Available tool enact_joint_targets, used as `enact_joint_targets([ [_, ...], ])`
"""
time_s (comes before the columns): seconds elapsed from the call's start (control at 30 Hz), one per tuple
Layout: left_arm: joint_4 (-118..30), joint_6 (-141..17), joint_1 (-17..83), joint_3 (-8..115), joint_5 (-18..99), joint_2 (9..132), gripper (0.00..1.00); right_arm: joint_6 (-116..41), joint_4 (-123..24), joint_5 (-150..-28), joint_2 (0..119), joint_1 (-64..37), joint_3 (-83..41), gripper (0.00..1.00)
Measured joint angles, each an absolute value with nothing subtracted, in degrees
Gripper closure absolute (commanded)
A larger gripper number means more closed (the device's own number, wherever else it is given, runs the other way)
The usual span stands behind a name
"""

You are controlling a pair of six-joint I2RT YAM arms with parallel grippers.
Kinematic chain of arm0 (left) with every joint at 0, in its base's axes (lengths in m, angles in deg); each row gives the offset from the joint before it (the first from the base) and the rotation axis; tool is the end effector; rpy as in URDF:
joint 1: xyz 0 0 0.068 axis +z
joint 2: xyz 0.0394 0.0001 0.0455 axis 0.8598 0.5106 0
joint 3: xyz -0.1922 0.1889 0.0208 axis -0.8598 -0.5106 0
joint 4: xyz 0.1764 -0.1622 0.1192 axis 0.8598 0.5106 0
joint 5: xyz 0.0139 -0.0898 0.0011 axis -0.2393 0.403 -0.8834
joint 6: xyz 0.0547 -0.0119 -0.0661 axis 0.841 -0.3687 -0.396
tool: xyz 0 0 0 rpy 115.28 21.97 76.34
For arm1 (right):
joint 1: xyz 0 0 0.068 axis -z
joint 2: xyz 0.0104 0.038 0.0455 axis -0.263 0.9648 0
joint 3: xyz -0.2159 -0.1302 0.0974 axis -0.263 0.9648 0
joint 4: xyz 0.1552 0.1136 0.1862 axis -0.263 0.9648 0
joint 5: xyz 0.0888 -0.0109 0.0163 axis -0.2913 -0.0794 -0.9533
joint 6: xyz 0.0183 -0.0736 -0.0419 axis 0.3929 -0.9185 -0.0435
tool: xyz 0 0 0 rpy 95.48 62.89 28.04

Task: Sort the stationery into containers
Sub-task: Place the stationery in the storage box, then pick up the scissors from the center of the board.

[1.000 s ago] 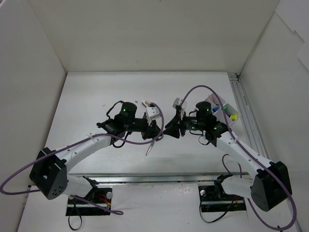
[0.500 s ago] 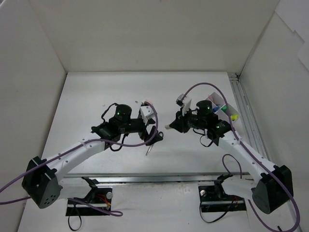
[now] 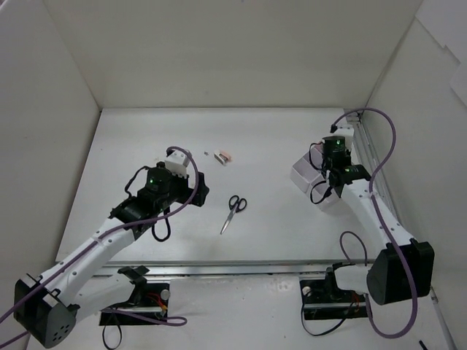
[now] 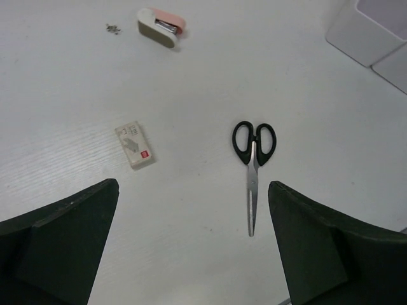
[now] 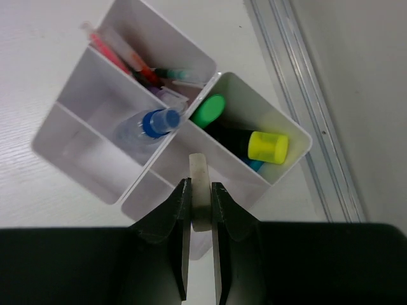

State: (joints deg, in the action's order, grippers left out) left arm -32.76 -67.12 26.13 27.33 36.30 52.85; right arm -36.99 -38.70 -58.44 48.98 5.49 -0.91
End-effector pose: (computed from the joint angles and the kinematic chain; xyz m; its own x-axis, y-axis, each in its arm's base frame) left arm 0.2302 -0.1567 0.2892 -0.4584 -0.0489 -0.8874 0.4872 0.8212 -0.2969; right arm 0.3221 0.0247 0.2859 -0.4181 0.0484 -0.9071 0.2474 0.9669 -0.0624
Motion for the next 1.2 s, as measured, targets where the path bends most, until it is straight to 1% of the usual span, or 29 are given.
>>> enact_joint_targets([
  [0.1, -30.88, -68.69, 26.37, 26.54, 32.45, 50.54, 0.01, -36.94, -38.55, -57.06, 53.22, 8.11, -2.49, 1.0],
  [0.13, -30.34, -68.95, 26.43, 26.28, 31.53, 49.9, 0.01, -36.94, -38.44, -56.85, 54.57, 8.83, -2.92, 0.98],
  [0.2, -29.73, -69.3, 26.74, 25.97, 30.22, 49.29, 0.01, -36.96, -38.2, -56.41, 57.02, 10.04, -3.89, 0.97],
  [0.27, -29.11, -69.5, 26.82, 25.91, 29.3, 49.22, 0.01, -37.07, -38.27, -56.28, 58.57, 10.78, -5.22, 0.94],
  [0.37, -28.2, -69.87, 26.85, 25.91, 28.38, 49.57, 0.01, -36.96, -38.02, -56.82, 58.88, 10.78, -5.74, 0.8],
  [0.4, -27.98, -69.96, 26.85, 25.91, 28.12, 49.73, 0.01, -36.88, -37.92, -57.39, 58.73, 10.8, -5.72, 0.69],
  [0.47, -27.61, -70.22, 26.85, 25.91, 27.71, 50.12, 0.0, -36.59, -37.92, -59.08, 58.33, 11.02, -5.57, 0.61],
  [0.5, -27.39, -70.37, 26.85, 25.91, 27.55, 50.3, 0.01, -36.64, -37.94, -59.86, 57.74, 11.08, -5.26, 0.51],
  [0.57, -26.99, -70.63, 26.85, 25.91, 27.34, 50.45, 0.01, -36.77, -37.63, -61.89, 55.47, 11.11, -4.26, 0.49],
  [0.6, -26.86, -70.79, 26.85, 25.91, 27.29, 50.47, 0.0, -36.88, -37.39, -63.01, 53.9, 11.11, -3.82, 0.44],
  [0.7, -26.21, -71.73, 26.85, 25.91, 26.81, 50.47, 0.0, -36.9, -36.63, -65.85, 48.48, 11.08, -2.99, 0.35],
  [0.83, -24.81, -73.06, 26.85, 25.91, 26.13, 50.45, 0.01, -37.31, -35.95, -68.74, 42.2, 10.34, -2.88, 0.28],
  [0.93, -23.52, -74.48, 26.85, 25.91, 25.19, 50.25, 0.01, -38.54, -34.96, -71.03, 40.21, 7.96, -2.88, 0.25],
  [0.97, -23.08, -75.07, 26.85, 25.91, 24.71, 50.08, 0.01, -39.06, -34.64, -72.12, 40.21, 6.91, -2.88, 0.22],
  [1.07, -21.11, -77.41, 26.85, 25.91, 22.92, 49.07, 0.01, -41.05, -34.0, -75.29, 41.59, 1.9, -2.88, 0.17],
  [1.2, -18.45, -80.97, 27.11, 25.88, 20.41, 47.37, 0.0, -40.0, -33.59, -76.82, 48.8, -7.38, -4.19, 0.17],
])
